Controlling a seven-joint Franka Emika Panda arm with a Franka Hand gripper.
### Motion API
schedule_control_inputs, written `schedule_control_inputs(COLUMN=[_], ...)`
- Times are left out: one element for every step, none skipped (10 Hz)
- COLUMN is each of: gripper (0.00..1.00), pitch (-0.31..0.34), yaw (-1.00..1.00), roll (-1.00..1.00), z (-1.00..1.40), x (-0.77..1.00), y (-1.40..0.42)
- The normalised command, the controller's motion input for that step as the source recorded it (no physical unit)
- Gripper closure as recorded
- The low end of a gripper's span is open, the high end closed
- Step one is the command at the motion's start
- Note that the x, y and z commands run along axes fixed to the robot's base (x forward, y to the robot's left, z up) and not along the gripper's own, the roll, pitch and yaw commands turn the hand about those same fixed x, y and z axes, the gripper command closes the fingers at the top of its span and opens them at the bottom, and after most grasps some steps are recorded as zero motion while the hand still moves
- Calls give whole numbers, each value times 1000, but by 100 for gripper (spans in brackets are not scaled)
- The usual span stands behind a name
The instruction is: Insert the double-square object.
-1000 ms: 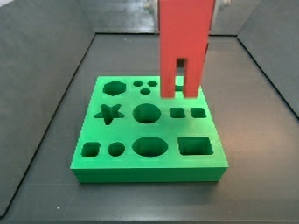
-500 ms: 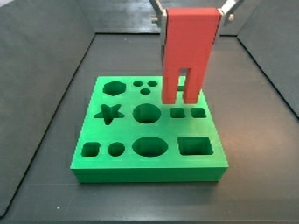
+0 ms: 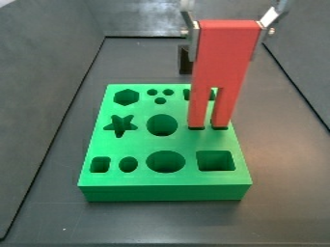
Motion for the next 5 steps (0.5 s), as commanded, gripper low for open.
schedule_control_inputs(gripper=[100,100,100,100,100], pitch=[123,86,0,20,54], yaw=[0,0,49,91,49], roll=[0,-14,-59,-1,0], z=[-69,0,-60,-271,-291], x=[186,183,134,220,89], y=[126,49,89,20,0])
